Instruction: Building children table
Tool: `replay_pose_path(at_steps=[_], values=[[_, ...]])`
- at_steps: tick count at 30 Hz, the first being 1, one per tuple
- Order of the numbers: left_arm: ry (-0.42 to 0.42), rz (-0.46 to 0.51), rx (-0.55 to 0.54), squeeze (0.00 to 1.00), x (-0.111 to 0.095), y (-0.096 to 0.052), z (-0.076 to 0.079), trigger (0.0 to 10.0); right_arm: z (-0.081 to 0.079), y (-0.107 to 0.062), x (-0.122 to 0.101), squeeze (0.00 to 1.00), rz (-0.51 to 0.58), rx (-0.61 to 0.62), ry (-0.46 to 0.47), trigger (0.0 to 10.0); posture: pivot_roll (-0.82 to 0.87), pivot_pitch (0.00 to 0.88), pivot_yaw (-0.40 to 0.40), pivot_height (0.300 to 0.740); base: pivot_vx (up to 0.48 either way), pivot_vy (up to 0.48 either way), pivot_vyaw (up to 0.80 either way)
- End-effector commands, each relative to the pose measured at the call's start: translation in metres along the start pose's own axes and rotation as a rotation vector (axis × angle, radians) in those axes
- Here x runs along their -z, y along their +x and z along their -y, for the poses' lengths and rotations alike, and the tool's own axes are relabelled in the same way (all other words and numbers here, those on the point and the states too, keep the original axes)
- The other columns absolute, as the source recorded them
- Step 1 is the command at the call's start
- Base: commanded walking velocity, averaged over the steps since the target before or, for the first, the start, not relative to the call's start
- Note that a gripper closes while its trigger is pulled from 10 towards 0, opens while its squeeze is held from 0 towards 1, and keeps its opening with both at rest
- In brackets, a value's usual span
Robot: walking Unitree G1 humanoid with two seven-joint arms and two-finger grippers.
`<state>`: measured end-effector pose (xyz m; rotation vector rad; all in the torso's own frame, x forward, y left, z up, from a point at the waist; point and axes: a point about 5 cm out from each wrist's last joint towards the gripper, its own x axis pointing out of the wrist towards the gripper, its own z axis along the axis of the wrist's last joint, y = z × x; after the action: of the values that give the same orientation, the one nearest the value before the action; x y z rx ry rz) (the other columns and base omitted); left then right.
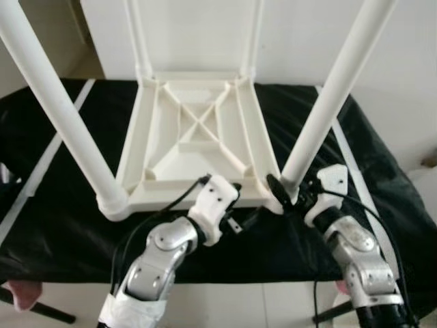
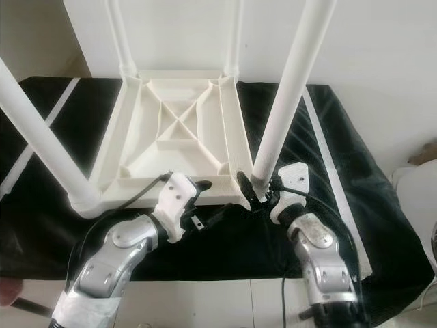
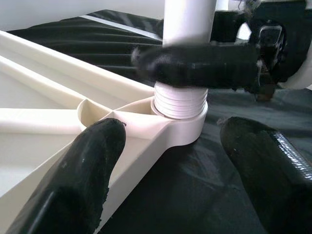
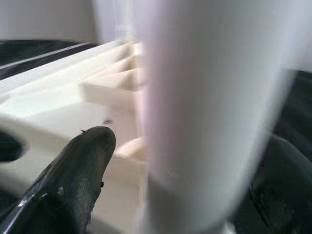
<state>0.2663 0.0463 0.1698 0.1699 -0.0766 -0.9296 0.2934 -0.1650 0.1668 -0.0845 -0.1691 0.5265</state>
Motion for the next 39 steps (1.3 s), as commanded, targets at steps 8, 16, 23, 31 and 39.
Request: replay_pose_path(at_steps=[8,16,23,31,39], values=[[0.008,-0.005,0.025,0.00,-0.001,0.000,0.002,10.0,0.004,0.003,0.015,0.00,-0.052,-0.090,-0.002,4.3,-0.08,0.081,-0.042,0.740,0.000,0.000,0.00],[0.010,-0.012,0.017,0.00,0.001,0.000,0.001,10.0,0.008,0.004,0.019,0.00,-0.051,-0.068,-0.015,0.0,-0.07,0.073,-0.046,0.740,0.000,0.000,0.00],[0.016,-0.019,0.026,0.00,0.003,0.001,0.001,10.0,0.008,0.003,0.021,0.00,-0.051,-0.005,-0.004,10.0,-0.08,0.068,-0.040,0.740,0.000,0.000,0.00],[0.015,-0.021,0.035,0.00,0.004,0.001,0.003,10.0,0.001,0.003,0.021,0.00,-0.064,0.158,-0.001,10.0,-0.09,0.073,-0.037,0.740,0.000,0.000,0.00],[0.004,-0.025,0.037,0.00,0.004,0.000,0.006,10.0,-0.012,-0.001,0.020,0.00,-0.068,0.369,0.046,10.0,-0.09,0.087,-0.047,0.740,0.000,0.000,0.00]])
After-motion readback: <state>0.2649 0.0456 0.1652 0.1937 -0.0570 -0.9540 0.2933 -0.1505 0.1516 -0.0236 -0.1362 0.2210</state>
